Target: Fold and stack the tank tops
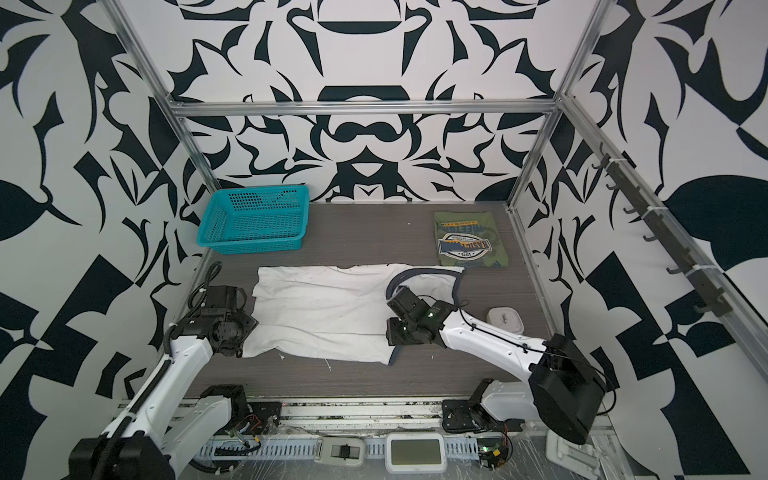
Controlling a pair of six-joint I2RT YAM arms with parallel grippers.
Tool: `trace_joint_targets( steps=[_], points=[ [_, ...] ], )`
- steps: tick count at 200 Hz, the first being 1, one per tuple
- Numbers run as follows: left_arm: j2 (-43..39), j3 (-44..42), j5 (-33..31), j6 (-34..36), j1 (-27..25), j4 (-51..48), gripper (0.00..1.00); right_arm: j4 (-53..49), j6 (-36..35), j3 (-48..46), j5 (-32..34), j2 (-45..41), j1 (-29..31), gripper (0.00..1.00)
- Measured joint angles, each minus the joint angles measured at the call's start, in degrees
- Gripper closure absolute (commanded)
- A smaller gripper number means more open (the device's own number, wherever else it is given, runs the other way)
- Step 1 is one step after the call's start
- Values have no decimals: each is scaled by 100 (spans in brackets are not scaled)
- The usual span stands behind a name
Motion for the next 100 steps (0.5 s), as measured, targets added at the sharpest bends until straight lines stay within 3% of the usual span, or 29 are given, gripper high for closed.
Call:
trace_joint_targets(
  steps=[60, 100],
  points=[
    [846, 0, 17, 129, 4, 282, 48, 125, 780, -820, 7, -782, 278, 47],
    [1156, 0, 190, 249, 4, 514, 60, 138, 953, -1126, -15, -933, 299, 47]
  ],
)
